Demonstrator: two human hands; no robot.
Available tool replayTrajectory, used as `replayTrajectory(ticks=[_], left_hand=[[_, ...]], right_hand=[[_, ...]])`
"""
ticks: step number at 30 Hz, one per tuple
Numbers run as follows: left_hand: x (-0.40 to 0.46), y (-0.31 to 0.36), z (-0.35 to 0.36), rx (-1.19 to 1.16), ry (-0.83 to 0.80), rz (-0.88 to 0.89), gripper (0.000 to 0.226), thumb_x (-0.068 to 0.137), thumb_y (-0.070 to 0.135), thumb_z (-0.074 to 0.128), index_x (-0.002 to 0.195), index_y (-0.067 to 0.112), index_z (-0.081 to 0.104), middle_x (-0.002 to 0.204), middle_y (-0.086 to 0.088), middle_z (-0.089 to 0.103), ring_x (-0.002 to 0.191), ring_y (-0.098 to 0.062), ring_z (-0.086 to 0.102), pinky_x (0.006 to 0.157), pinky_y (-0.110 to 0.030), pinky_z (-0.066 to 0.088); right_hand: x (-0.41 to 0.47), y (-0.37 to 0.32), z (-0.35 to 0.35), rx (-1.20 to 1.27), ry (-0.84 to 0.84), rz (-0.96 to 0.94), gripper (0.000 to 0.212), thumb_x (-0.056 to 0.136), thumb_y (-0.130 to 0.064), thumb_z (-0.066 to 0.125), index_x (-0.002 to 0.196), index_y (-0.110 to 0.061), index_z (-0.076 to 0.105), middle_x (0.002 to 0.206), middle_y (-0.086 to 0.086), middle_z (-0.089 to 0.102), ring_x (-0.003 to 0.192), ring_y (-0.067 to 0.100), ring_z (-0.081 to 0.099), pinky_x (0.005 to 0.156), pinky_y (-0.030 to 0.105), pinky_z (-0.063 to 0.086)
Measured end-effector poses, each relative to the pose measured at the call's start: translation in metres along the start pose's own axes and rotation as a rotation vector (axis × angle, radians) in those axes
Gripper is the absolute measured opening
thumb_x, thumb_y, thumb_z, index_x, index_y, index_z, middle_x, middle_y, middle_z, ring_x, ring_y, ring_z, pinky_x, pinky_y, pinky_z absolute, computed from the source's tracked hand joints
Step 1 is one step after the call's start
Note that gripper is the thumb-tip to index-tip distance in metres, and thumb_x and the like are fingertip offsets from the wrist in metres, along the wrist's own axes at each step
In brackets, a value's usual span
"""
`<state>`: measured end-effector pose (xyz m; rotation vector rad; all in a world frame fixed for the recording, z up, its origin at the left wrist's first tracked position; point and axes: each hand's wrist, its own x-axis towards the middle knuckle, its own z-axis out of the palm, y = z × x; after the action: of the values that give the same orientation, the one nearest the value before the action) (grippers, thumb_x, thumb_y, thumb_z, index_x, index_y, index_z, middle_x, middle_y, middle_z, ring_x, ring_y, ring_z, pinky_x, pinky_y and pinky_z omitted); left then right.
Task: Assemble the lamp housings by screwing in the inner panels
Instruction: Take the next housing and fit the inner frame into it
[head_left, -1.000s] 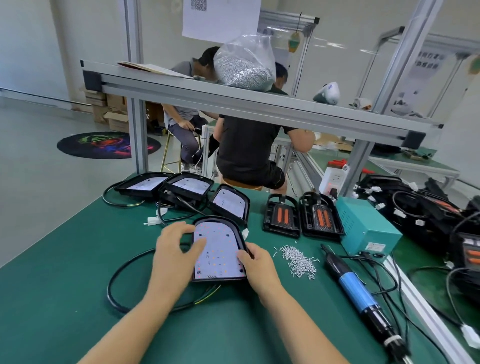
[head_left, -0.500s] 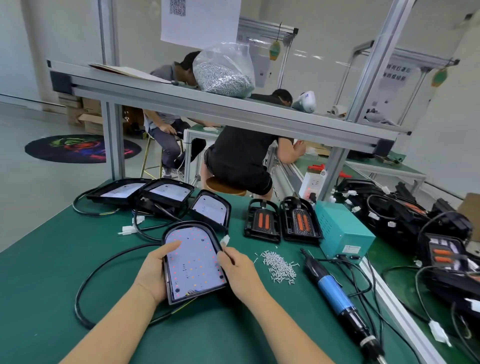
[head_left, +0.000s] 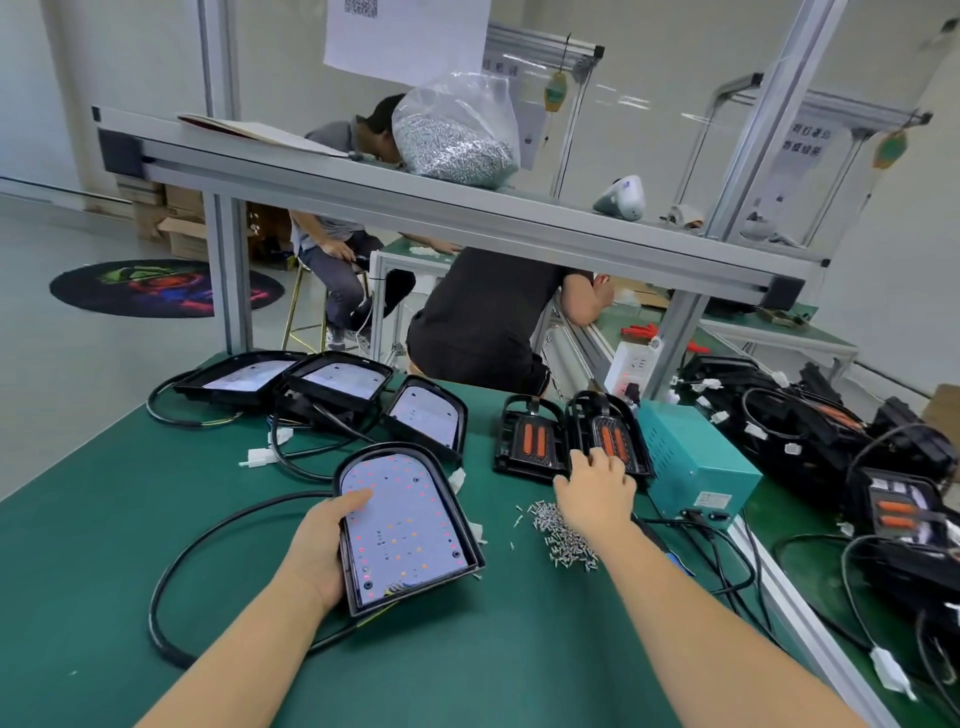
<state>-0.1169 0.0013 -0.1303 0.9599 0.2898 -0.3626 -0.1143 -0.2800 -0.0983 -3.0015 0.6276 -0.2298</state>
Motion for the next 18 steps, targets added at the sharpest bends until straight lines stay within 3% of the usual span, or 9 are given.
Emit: replayTrajectory(ticks=[6, 12, 18], left_hand=[[-0.001, -0.001, -0.002, -0.024, -0.032, 0.01, 0.025, 0.094, 0.019, 0.051, 0.102, 0.0, 0.065, 0.09, -0.017, 0.074, 0.074, -0.031, 0.072, 0.071, -0.044, 0.05], [-0.003, 0.0, -0.001, -0.058, -0.054, -0.009, 0.029, 0.094, 0.024, 0.053, 0.106, 0.001, 0.065, 0.099, -0.018, 0.072, 0.092, -0.032, 0.067, 0.074, -0.045, 0.05], [-0.001, -0.003, -0.003, -0.076, -0.086, -0.006, 0.028, 0.094, 0.025, 0.052, 0.101, 0.002, 0.066, 0.092, -0.017, 0.074, 0.075, -0.03, 0.073, 0.071, -0.043, 0.049]], right_hand=[[0.012, -0.004, 0.003, -0.04, -0.094, -0.021, 0.048, 0.103, -0.036, 0.031, 0.148, -0.019, 0.031, 0.156, 0.01, 0.025, 0.144, 0.033, 0.018, 0.114, 0.048, 0.02], [0.025, -0.003, 0.004, -0.085, -0.118, -0.015, 0.043, 0.104, -0.035, 0.029, 0.143, -0.018, 0.036, 0.154, 0.011, 0.028, 0.141, 0.033, 0.021, 0.112, 0.049, 0.022], [0.04, 0.002, -0.005, -0.093, -0.157, -0.014, 0.04, 0.103, -0.032, 0.031, 0.136, -0.014, 0.046, 0.148, 0.009, 0.037, 0.137, 0.033, 0.029, 0.111, 0.049, 0.024]])
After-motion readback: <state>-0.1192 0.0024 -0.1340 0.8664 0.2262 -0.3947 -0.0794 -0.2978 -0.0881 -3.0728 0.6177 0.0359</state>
